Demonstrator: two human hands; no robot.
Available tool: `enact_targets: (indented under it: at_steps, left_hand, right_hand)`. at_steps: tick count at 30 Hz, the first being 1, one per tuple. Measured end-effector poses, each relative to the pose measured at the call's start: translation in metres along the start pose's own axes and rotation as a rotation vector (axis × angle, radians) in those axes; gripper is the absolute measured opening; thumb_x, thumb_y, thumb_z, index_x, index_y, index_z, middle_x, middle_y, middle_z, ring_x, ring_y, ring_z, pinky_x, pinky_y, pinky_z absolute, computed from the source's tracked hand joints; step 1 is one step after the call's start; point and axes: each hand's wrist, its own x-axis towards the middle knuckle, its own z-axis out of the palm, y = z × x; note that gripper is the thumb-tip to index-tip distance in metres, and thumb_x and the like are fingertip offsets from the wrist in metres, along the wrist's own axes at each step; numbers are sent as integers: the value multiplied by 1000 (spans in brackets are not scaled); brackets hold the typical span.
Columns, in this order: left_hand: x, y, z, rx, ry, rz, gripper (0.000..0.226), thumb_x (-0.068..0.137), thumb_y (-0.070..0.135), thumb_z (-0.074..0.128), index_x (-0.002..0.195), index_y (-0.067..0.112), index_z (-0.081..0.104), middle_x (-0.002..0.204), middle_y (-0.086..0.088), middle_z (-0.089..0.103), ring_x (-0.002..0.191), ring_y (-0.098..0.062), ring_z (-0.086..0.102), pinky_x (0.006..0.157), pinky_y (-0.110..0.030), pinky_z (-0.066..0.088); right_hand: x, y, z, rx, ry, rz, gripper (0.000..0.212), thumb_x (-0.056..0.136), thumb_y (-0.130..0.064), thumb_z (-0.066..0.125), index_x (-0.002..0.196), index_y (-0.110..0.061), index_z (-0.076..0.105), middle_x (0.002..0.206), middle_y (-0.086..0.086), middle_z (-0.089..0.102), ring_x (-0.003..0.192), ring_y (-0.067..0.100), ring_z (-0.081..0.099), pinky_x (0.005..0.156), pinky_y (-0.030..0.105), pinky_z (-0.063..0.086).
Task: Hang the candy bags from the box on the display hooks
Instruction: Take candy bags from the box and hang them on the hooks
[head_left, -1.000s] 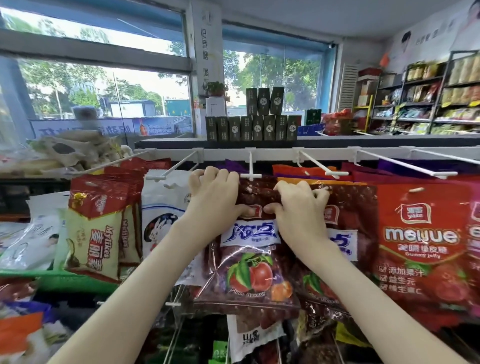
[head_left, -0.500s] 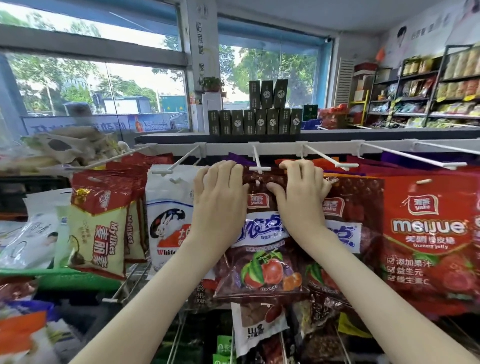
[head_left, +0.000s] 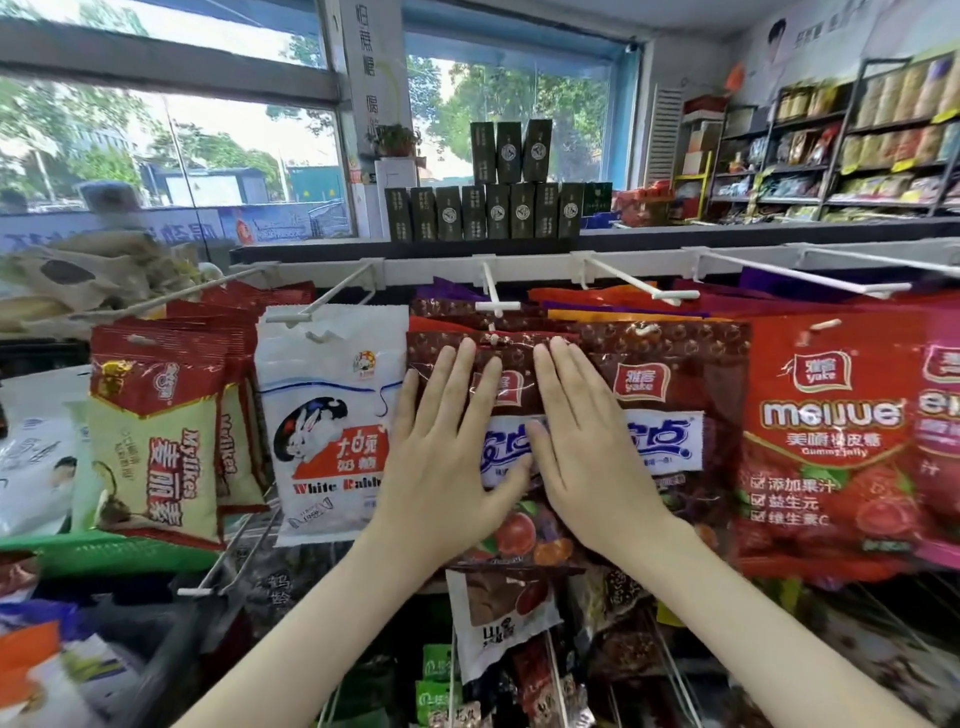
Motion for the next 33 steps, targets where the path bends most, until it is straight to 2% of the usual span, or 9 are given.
enact_targets:
  at_steps: [4, 11, 16, 21, 24, 26, 28, 30, 33]
  left_hand:
    - [1, 0, 7, 63, 51, 1, 74, 86, 52, 44, 146, 10, 37, 155, -13, 26, 146, -26, 19, 117, -51, 16]
    - [7, -1, 16, 151, 18, -34, 75, 87, 56, 39, 147, 12, 34, 156, -13, 25, 145, -26, 20, 116, -53, 17]
    - [3, 0, 11, 156, 21, -44, 76, 87, 59, 37, 148, 14, 33, 156, -14, 24, 145, -28, 19, 117, -51, 16]
    - [2, 5, 3, 141, 47, -28, 74, 87, 54, 44, 146, 11, 36, 154, -18, 25, 144, -32, 21, 116, -54, 17]
    - [8, 16, -5, 104, 126, 50, 61, 87, 41, 52, 137, 6, 49, 147, -21, 37, 139, -35, 31, 115, -50, 23]
    - [13, 24, -9, 70, 177, 44, 53, 87, 38, 55, 127, 5, 56, 137, -24, 47, 130, -36, 39, 109, -44, 31]
    - [17, 30, -12, 96, 220, 4, 49, 85, 39, 56, 118, 3, 59, 125, -21, 52, 116, -34, 45, 98, -40, 37]
    - [17, 38, -12, 128, 249, 9, 44, 85, 38, 57, 112, 3, 57, 116, -16, 49, 104, -31, 45, 90, -39, 37]
    - [21, 46, -7, 97, 219, 135, 41, 85, 33, 58, 115, 4, 58, 118, -14, 51, 109, -30, 46, 95, -39, 35]
  right_hand:
    - [3, 3, 3, -88, -46, -5, 57, 101, -34, 20, 151, -8, 10, 158, 8, 9, 147, 18, 3, 119, 35, 12]
    - [10, 14, 6, -54, -123, -11, 60, 99, -42, 13, 150, -17, -6, 158, 0, -9, 145, 9, -12, 119, 32, 3]
    - [2, 19, 0, -24, -87, 6, 63, 100, -46, 17, 151, -16, -4, 159, 0, -4, 146, 10, -9, 119, 28, 1]
    - [-2, 28, -11, 42, -75, -36, 58, 101, -38, 23, 152, -14, 9, 159, 0, 8, 146, 7, 0, 119, 25, 5]
    - [1, 31, -19, 110, -34, -53, 56, 100, -32, 36, 151, -16, 18, 157, -2, 18, 145, 5, 8, 118, 23, 9]
    - [5, 33, -25, 105, 24, -65, 53, 97, -25, 43, 147, -15, 28, 152, -1, 31, 143, 8, 19, 116, 26, 16]
    - [9, 36, -30, 66, 115, -104, 44, 94, -17, 46, 138, -11, 43, 138, 3, 48, 132, 13, 37, 110, 27, 26]
    - [11, 39, -34, 25, 218, -120, 31, 93, -14, 47, 122, -9, 56, 117, 4, 60, 114, 16, 48, 98, 26, 33]
    - [9, 46, -37, -8, 313, -49, 20, 92, -15, 49, 105, -9, 62, 101, 2, 63, 99, 15, 51, 89, 24, 33]
